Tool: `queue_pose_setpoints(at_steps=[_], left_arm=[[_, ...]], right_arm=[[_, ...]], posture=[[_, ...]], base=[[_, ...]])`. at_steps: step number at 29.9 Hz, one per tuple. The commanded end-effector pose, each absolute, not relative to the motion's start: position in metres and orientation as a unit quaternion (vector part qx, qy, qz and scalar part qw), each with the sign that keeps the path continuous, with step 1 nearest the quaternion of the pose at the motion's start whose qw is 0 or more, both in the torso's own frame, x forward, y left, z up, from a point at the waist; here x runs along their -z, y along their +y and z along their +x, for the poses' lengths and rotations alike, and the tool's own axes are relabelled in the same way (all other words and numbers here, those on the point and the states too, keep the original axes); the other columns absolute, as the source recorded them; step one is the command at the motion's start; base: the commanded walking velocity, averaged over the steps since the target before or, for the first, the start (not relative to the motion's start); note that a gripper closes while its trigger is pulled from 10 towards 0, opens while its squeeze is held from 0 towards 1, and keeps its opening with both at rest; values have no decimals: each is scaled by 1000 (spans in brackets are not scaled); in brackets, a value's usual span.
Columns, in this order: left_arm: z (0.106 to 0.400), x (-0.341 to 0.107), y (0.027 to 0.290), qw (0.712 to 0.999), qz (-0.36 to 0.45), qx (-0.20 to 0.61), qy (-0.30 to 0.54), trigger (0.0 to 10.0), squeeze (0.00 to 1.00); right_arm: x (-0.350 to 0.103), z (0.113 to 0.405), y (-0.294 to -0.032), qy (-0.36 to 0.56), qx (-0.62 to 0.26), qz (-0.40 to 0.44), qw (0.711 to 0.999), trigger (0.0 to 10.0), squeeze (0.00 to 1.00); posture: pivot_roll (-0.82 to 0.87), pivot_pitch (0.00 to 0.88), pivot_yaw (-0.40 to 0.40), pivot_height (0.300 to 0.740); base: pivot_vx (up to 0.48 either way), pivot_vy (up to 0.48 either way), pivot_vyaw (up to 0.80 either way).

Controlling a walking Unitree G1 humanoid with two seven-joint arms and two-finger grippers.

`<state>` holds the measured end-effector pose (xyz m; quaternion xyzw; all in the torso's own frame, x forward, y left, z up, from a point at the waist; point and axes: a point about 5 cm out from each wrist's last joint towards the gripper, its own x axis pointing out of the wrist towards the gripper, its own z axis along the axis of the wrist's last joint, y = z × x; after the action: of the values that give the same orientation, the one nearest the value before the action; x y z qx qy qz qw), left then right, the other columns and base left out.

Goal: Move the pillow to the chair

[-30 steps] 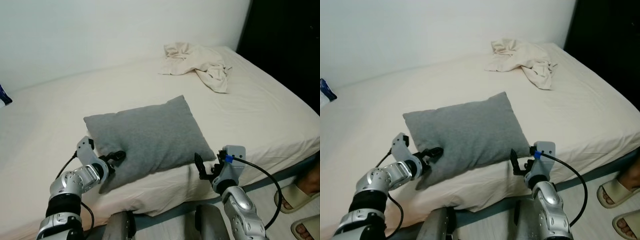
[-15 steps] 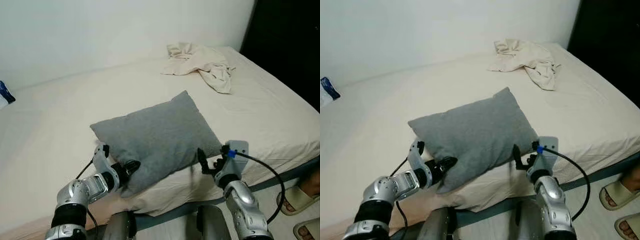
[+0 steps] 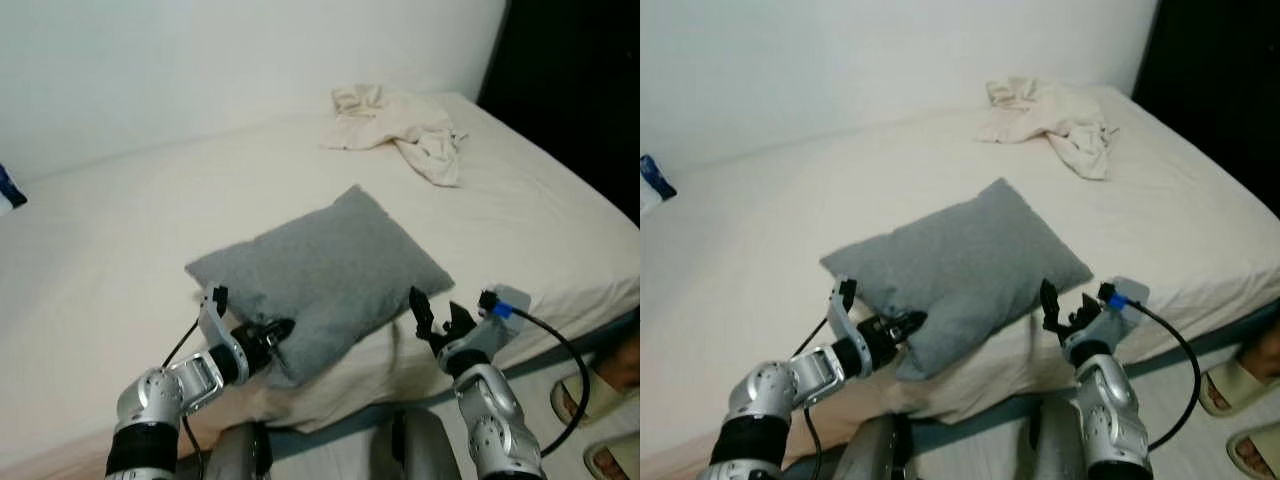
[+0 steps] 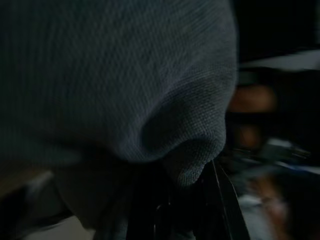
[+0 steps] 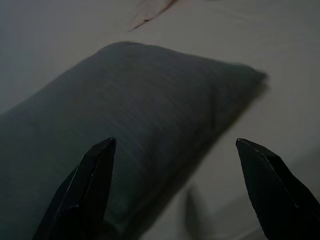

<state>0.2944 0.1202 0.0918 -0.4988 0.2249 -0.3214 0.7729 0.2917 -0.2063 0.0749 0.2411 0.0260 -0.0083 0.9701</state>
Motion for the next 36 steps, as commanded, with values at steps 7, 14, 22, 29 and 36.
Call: queue_pose_setpoints(at_steps=[7, 14, 22, 29, 36], left_arm=[[280, -108, 126, 735, -513, 402, 189, 0, 0], [272, -112, 140, 740, -499, 411, 187, 0, 0], [269, -120, 146, 739, -496, 423, 171, 0, 0], [266, -127, 143, 735, -490, 438, 163, 0, 0], [261, -128, 139, 730, -491, 445, 166, 0, 0]], right_arm=[[-77, 297, -210, 14, 6, 255, 967, 10000, 0], [-95, 302, -218, -44, -25, 291, 955, 10000, 0], [-75, 300, -238, -16, 37, 343, 939, 10000, 0], [-51, 302, -216, 34, -26, 392, 919, 10000, 0], [-68, 313, -194, -4, -114, 411, 904, 10000, 0]], posture=[[-87, 190, 87, 596], [-75, 190, 84, 596], [-65, 190, 74, 596], [-56, 196, 77, 596], [-49, 208, 80, 596]], base=[[0, 0, 0], [0, 0, 0], [0, 0, 0], [0, 0, 0], [0, 0, 0]])
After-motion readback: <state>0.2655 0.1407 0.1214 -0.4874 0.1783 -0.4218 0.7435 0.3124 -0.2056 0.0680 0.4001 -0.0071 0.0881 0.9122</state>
